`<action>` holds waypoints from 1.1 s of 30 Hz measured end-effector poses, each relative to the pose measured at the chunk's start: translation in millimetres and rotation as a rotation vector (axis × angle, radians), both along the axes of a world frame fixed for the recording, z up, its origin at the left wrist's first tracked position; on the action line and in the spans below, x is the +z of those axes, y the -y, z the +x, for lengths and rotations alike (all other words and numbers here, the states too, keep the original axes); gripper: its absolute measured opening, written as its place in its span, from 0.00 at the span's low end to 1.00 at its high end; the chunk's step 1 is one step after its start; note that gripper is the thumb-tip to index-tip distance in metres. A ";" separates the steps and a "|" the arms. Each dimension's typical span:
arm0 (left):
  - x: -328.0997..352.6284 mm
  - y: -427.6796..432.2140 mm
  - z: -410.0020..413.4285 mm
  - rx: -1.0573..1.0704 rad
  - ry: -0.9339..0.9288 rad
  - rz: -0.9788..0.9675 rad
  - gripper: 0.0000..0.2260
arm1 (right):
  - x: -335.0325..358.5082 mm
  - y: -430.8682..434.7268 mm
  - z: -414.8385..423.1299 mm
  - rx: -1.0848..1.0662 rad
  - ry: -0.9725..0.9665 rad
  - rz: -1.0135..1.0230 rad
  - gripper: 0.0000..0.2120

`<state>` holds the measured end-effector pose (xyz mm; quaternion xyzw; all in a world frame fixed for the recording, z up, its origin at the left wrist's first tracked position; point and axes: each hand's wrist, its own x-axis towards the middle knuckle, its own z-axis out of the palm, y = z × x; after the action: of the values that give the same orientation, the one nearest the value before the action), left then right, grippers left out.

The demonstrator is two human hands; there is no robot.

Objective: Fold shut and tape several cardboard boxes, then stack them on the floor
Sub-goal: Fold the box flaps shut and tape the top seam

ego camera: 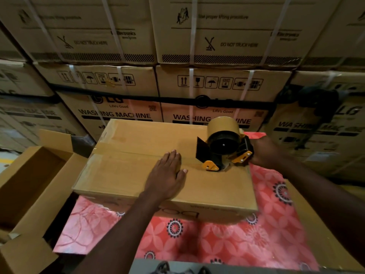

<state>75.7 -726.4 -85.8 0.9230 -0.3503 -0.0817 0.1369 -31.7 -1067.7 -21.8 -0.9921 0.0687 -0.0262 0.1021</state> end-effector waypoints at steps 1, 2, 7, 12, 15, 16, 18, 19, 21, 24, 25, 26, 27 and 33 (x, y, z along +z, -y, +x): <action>-0.9 -0.2 -0.3 -0.001 0.006 0.002 0.39 | 10.7 0.0 -10.8 0.014 0.037 0.040 0.13; -1.9 -0.3 -0.3 -0.001 0.013 0.001 0.39 | 19.3 -0.1 -22.2 0.036 0.093 0.078 0.08; 0.9 12.5 -13.6 0.037 0.053 0.041 0.40 | 18.7 4.8 -50.9 0.073 0.175 0.100 0.07; 2.4 59.1 -42.8 -0.016 0.046 0.115 0.43 | -9.3 19.4 -50.0 -0.016 0.206 0.150 0.08; 3.1 90.5 -60.1 -0.085 0.053 0.110 0.41 | -21.3 25.4 -48.9 -0.060 0.163 0.150 0.09; 3.5 98.7 -66.1 -0.115 0.051 0.111 0.41 | -25.2 27.4 -47.8 -0.068 0.134 0.144 0.10; 3.1 110.2 -77.1 -0.174 0.059 0.123 0.40 | -33.0 32.5 -46.5 -0.102 0.098 0.154 0.11; 2.4 113.2 -80.7 -0.188 0.065 0.130 0.40 | -34.9 34.2 -46.8 -0.113 0.092 0.169 0.11; 1.6 114.6 -83.6 -0.185 0.069 0.137 0.39 | -36.2 35.7 -47.5 -0.110 0.105 0.174 0.11; 1.8 112.8 -82.3 -0.175 0.067 0.135 0.38 | -30.1 30.9 -48.9 -0.054 0.158 0.155 0.09; 1.7 112.5 -82.1 -0.173 0.067 0.134 0.38 | -26.1 27.8 -50.1 -0.033 0.177 0.165 0.08; 1.6 112.3 -82.2 -0.170 0.069 0.131 0.39 | -20.5 25.5 -51.4 -0.015 0.203 0.165 0.07; 1.4 112.1 -82.4 -0.164 0.072 0.124 0.39 | -16.4 26.3 -53.6 0.001 0.227 0.153 0.06; 1.5 113.2 -84.0 -0.145 0.059 0.073 0.37 | -16.7 70.2 -80.1 -0.194 0.101 0.085 0.12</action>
<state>-8.3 -839.6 -84.3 0.9015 -0.4171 -0.0768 0.0864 -111.8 -1137.8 -38.5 -0.9730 0.1602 -0.0828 0.1444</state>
